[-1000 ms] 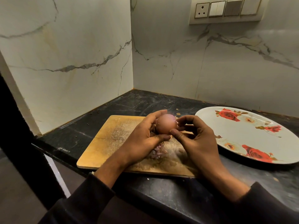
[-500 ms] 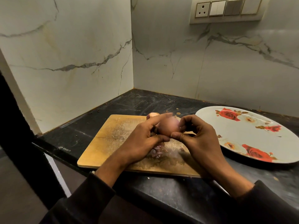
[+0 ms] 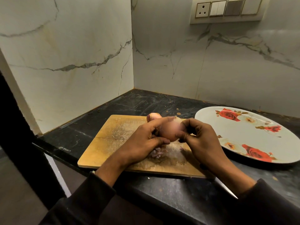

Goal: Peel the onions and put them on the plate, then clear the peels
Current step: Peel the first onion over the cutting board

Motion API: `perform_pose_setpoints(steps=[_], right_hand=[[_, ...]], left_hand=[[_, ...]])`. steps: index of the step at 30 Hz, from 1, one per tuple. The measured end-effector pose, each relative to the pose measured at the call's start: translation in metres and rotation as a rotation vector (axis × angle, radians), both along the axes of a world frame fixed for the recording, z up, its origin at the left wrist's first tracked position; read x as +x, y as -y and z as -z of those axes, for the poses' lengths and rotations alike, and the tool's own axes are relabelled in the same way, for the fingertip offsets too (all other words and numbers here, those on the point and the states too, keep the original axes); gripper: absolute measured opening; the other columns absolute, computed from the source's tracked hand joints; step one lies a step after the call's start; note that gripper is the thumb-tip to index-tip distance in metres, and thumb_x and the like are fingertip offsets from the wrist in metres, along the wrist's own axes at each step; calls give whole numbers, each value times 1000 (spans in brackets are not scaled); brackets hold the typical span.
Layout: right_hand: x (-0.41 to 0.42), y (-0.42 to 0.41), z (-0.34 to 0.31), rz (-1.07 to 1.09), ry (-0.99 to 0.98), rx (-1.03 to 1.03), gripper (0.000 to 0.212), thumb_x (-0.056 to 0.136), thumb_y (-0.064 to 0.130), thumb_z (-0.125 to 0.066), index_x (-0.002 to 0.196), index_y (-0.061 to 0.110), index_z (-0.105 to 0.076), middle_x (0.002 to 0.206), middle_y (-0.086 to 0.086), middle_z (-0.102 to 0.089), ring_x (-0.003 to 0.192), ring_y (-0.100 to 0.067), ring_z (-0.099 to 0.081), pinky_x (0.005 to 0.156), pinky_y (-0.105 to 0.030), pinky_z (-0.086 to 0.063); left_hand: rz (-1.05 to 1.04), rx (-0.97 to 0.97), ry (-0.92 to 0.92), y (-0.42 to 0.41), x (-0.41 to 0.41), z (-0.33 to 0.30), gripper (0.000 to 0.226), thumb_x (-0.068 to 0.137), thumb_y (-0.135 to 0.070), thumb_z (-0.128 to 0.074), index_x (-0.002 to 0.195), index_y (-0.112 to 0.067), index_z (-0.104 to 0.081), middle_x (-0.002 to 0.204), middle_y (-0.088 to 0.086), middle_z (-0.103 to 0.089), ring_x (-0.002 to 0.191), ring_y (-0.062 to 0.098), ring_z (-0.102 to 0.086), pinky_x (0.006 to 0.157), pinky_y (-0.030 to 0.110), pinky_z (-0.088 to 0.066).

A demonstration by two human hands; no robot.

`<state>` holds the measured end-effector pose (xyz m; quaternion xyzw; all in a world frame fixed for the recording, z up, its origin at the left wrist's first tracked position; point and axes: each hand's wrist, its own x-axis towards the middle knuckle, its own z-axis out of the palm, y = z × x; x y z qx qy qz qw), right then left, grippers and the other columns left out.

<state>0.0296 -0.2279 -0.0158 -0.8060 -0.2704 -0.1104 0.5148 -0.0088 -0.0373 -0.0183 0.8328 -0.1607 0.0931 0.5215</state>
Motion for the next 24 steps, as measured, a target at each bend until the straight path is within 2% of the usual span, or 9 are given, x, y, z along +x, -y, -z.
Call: perform_pose_setpoints(steps=[2,6,9,15,19,24], right_hand=[[-1,-1,2,6,36,-36,26,90,5,-71,82,28,-63,88,5,-68,82,-13,-66,72,-31,-58],[-2,-4,7,16,112,-6,24,92,1,-66,83,22,-59,85,2,-64,83,-24,-63,72,-50,-54],[-2,-7,11,34,154,50,23,92,-1,-65,84,19,-58,84,0,-63,83,-26,-62,72,-52,-52],[-5,-8,6,26,124,154,31,90,2,-70,91,32,-60,91,8,-65,87,-11,-64,76,-30,-59],[-2,-3,2,-44,63,140,35,85,2,-75,94,33,-61,90,6,-65,88,-15,-66,79,-32,-61],[-2,-3,1,-62,82,110,40,77,4,-82,93,33,-59,89,14,-63,86,-8,-61,76,-19,-55]], left_hand=[[7,-6,-6,0,0,0,68,88,-2,-70,144,-34,-50,126,-23,-53,115,-4,-60,94,18,-52],[31,-64,-14,1,-1,-2,65,90,0,-66,146,-29,-49,133,-14,-54,117,-1,-60,94,20,-52],[49,-106,-16,1,-1,-3,61,93,0,-63,146,-24,-47,135,-14,-52,119,-2,-59,94,18,-51],[43,-129,-34,0,3,0,54,96,-15,-60,146,-29,-46,140,-5,-50,124,5,-57,101,28,-52],[75,-157,-58,0,1,-1,51,97,-16,-56,145,-28,-44,135,-8,-53,121,3,-59,94,23,-53],[73,-159,-55,-1,2,1,54,95,-28,-53,148,-21,-42,139,0,-54,123,11,-59,97,28,-53]])
